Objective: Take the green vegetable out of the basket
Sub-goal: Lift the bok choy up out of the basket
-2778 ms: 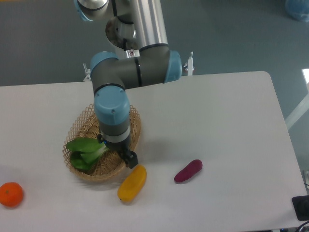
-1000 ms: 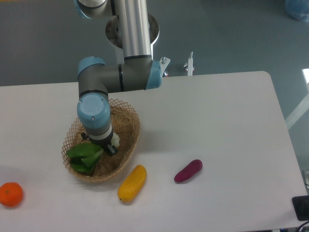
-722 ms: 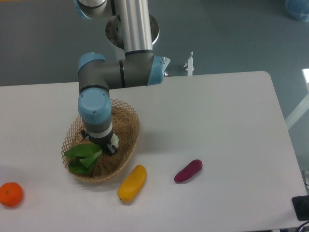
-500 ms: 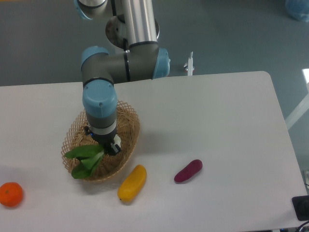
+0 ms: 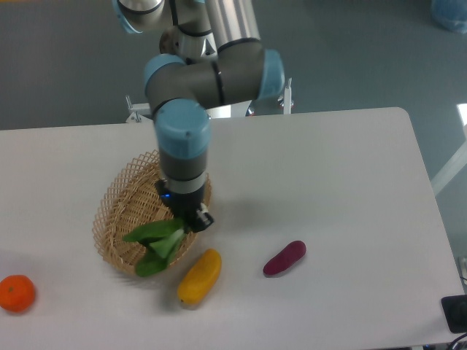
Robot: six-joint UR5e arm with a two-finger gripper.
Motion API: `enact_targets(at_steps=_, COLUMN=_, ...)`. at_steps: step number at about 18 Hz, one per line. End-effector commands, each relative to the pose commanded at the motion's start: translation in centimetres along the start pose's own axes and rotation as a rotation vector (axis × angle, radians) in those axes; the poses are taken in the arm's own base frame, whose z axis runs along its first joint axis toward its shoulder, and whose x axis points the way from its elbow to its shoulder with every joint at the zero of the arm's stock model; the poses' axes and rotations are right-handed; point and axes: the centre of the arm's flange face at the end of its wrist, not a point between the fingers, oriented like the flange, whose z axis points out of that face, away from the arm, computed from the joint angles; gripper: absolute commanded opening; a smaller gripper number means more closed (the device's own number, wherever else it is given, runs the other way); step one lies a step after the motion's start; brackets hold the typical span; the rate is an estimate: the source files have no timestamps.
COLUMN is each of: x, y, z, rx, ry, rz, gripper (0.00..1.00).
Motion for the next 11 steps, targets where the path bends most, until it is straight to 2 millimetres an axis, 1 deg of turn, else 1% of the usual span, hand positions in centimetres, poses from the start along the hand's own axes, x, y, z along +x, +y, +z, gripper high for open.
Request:
enact_targets(at_steps=2, x=-1.8, y=0.7, z=-0.6, rx=0.001, ry=-0.017, rz=0.003, gripper=0.19)
enact_targets(at_steps=4, x=-3.7, y=2.6, z=-1.1, rx=0.000, ry=-0.031, rz=0.002, gripper=0.19)
enact_targets(at_steps=6, x=-5.9, y=4.6, z=-0.7, rx=-0.011, ry=-0.034, rz=0.028, gripper=0.20)
enact_targets(at_steps=8, x=-9.3, y=7.5, z=0.3, rx=-0.034, ry=-0.036, rz=0.020, gripper=0.19)
enact_targets(at_steps=9, x=-10.7, y=8.7, z=0.3, rx=-0.045, ry=-0.043, rz=0.030, gripper=0.19)
enact_targets(at_steps=11, x=-12.7, y=11.7, z=0.3, rx=-0.055, ry=-0.046, rz=0.041, gripper=0.19)
